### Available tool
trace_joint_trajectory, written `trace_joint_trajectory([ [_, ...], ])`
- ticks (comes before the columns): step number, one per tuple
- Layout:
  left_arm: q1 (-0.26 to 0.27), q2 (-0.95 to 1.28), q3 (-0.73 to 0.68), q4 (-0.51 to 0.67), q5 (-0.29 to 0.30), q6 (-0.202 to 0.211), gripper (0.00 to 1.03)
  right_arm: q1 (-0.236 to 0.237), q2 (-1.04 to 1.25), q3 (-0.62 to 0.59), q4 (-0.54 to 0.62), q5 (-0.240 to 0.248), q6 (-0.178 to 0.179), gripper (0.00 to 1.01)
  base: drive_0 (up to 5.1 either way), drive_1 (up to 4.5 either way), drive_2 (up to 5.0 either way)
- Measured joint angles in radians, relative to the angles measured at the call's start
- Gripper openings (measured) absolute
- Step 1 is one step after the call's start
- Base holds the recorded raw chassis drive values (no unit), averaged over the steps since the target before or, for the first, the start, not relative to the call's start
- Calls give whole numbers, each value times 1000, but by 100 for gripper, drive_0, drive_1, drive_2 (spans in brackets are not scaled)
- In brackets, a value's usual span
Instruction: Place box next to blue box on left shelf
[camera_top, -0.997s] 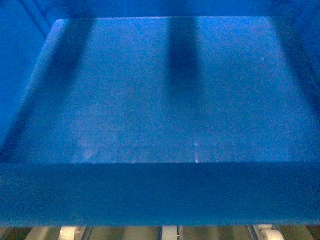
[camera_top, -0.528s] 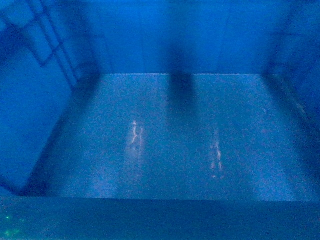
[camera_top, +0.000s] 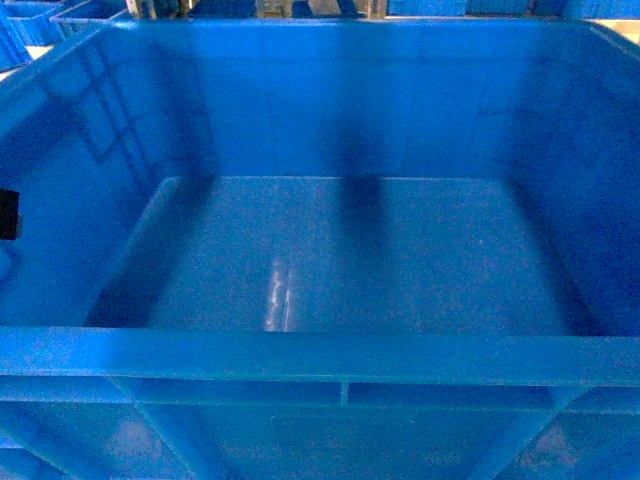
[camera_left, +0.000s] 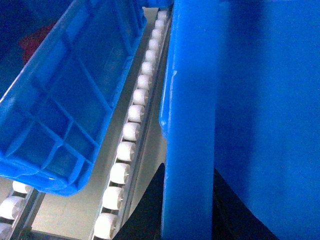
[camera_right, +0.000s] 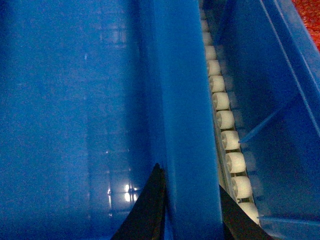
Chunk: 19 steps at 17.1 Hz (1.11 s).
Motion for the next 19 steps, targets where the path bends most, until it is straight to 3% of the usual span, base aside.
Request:
trace_joint_trajectory([
  [5, 35, 57, 0, 39, 32, 8, 12, -8, 75, -1, 38, -14, 3, 13, 0, 0, 0],
  [8, 31, 108, 0, 53, 67, -6, 12, -33, 92, -1, 21, -3, -5, 13, 0, 0, 0],
  [17, 21, 156, 0, 56, 83, -26, 13, -38, 99, -5, 2, 1, -9, 13, 0, 0, 0],
  [19, 8, 164, 0, 79, -44, -50, 35, -15, 100, -5, 0, -6, 43, 12, 0, 0, 0],
])
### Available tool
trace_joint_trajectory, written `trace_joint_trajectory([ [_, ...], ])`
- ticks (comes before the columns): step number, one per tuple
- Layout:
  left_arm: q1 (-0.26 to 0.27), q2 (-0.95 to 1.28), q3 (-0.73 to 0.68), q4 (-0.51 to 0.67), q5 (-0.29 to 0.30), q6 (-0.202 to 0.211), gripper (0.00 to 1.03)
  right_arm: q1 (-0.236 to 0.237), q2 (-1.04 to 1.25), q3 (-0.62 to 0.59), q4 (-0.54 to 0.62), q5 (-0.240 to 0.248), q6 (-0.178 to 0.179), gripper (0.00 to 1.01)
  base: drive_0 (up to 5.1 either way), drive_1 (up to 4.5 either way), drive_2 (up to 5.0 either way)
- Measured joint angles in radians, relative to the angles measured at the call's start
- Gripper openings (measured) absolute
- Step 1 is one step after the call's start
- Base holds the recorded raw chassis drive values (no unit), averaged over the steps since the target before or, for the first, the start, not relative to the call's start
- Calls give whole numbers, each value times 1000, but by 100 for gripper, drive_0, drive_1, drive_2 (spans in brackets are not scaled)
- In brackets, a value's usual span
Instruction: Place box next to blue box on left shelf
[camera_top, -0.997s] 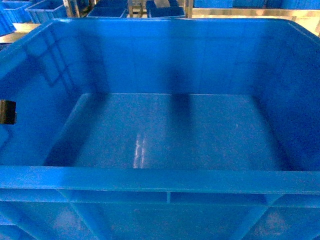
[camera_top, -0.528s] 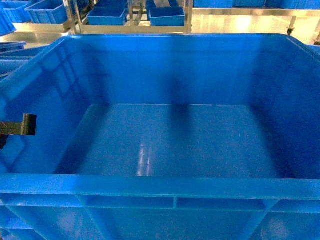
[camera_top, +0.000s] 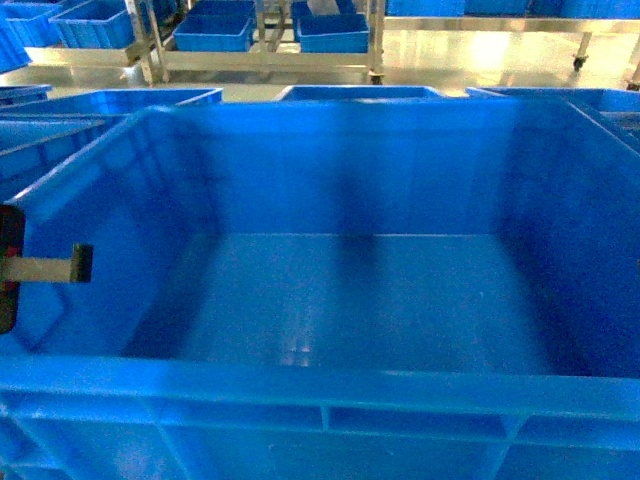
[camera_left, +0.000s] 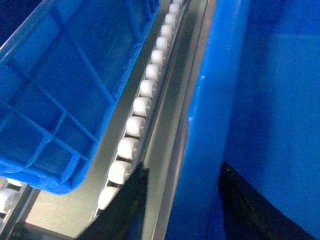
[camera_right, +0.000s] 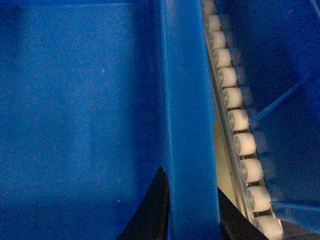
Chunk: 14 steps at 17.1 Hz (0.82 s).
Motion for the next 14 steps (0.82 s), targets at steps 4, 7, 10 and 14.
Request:
trace_joint_trajectory([
  [4, 21, -15, 6, 42, -47, -12, 79, 3, 4, 4, 14, 20, 46, 10, 0, 0, 0],
  [7, 26, -97, 24, 203, -129, -14, 98, -7, -115, 4, 309, 214, -8, 42, 0, 0, 0],
  [10, -19, -175, 89, 423, -163, 58, 98, 25, -251, 45, 568, 286, -60, 82, 0, 0, 0],
  [14, -44, -169, 81, 434, -220, 134, 98, 42, -234, 0, 527, 339, -82, 98, 0, 0, 0],
])
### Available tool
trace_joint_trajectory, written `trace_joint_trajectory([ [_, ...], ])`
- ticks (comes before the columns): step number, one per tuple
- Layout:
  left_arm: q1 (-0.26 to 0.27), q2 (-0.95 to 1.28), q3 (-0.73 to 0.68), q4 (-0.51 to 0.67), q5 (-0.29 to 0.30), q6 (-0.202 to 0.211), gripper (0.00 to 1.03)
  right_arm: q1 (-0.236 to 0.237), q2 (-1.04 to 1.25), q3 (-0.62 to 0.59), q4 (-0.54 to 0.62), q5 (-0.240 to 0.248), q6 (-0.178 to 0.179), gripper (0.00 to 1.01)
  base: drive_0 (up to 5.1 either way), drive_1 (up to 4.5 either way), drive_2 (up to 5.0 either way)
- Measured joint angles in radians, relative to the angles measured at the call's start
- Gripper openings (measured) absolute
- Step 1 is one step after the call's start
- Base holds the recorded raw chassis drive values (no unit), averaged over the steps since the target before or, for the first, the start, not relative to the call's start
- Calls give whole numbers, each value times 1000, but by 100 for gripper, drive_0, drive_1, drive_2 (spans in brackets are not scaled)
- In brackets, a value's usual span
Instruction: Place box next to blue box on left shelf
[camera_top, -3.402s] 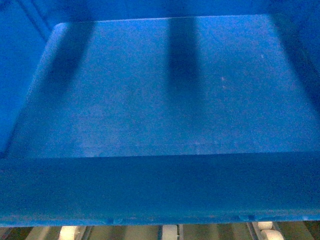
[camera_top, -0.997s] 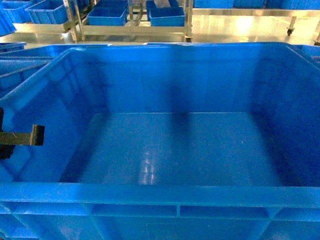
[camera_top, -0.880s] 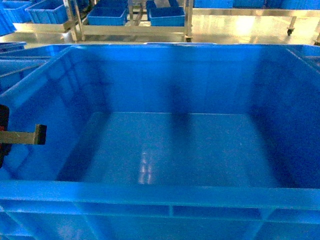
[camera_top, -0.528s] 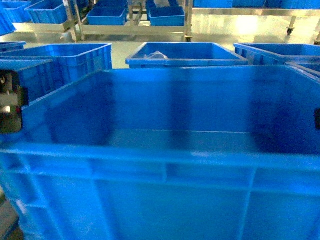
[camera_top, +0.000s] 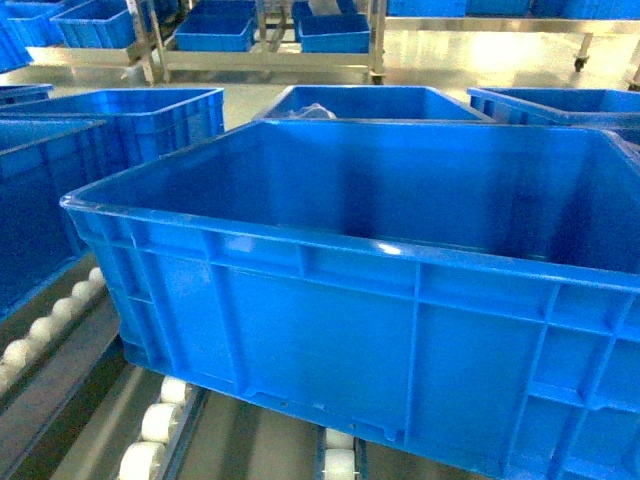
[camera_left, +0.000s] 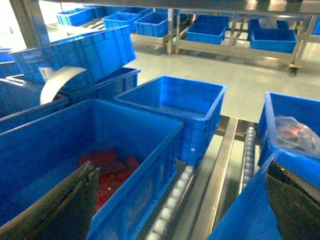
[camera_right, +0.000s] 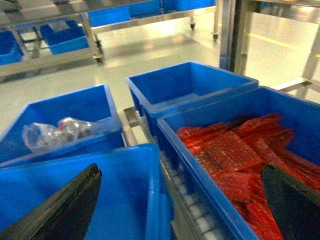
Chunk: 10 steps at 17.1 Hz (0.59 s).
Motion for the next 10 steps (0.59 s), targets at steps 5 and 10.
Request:
trace_joint_trajectory([
  [5, 10, -3, -27, 3, 11, 8, 96, -1, -4, 0, -26, 43, -19, 98, 0, 0, 0],
  [10, 153, -198, -354, 211, 558, 51, 42, -161, -198, -338, 289, -523, -231, 45, 0, 0, 0],
])
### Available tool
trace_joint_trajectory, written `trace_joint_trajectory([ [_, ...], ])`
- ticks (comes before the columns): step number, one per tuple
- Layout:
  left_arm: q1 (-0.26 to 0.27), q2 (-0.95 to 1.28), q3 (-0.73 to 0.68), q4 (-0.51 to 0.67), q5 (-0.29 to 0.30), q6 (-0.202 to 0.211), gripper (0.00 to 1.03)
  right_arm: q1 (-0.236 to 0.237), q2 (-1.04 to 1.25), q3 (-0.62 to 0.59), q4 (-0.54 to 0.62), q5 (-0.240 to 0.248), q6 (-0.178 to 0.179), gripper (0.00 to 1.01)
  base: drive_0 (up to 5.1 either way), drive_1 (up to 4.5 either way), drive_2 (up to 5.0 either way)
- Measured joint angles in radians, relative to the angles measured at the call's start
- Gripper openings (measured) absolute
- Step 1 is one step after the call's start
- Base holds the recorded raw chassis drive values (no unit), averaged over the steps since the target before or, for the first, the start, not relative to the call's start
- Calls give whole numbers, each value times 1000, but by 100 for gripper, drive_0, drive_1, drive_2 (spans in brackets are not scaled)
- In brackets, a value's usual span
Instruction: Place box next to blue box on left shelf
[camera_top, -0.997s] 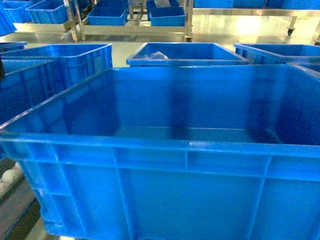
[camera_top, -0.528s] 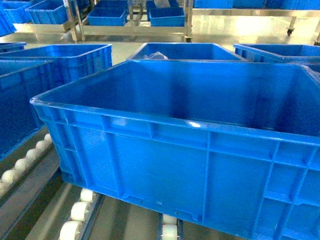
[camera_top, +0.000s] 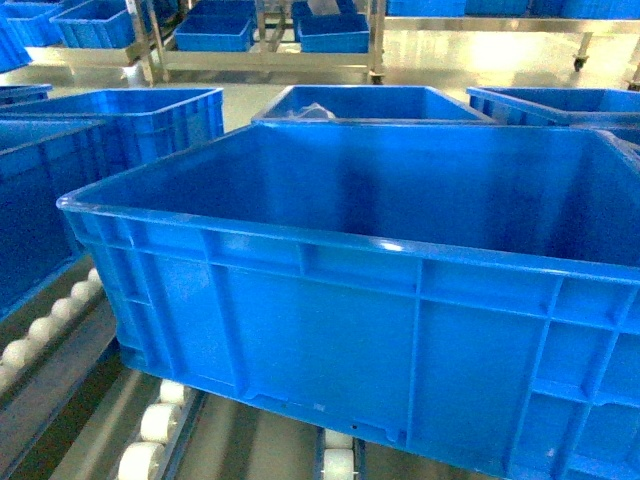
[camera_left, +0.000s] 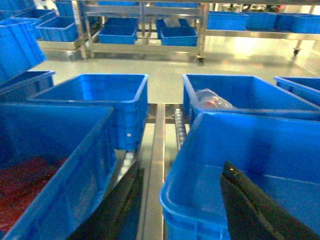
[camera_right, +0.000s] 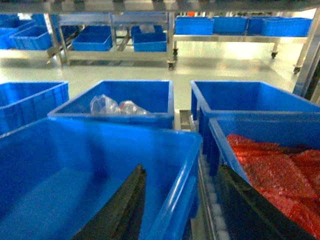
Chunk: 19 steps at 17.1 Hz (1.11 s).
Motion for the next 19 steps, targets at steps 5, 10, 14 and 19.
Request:
trace_joint_trajectory([
  [5, 88, -177, -196, 14, 80, 1, 2, -96, -171, -211, 29, -94, -23, 2, 0, 0, 0],
  [10, 198, -335, -291, -46, 183, 2, 2, -218, -316, -314, -14, -210, -24, 2, 0, 0, 0],
  [14, 195, -419, -325, -96, 184, 3, 2, -213, -393, -349, -56, -213, -24, 2, 0, 0, 0],
  [19, 195, -505, -345, -156, 185, 3, 2, -212, -469, -371, -108, -213, -24, 2, 0, 0, 0],
])
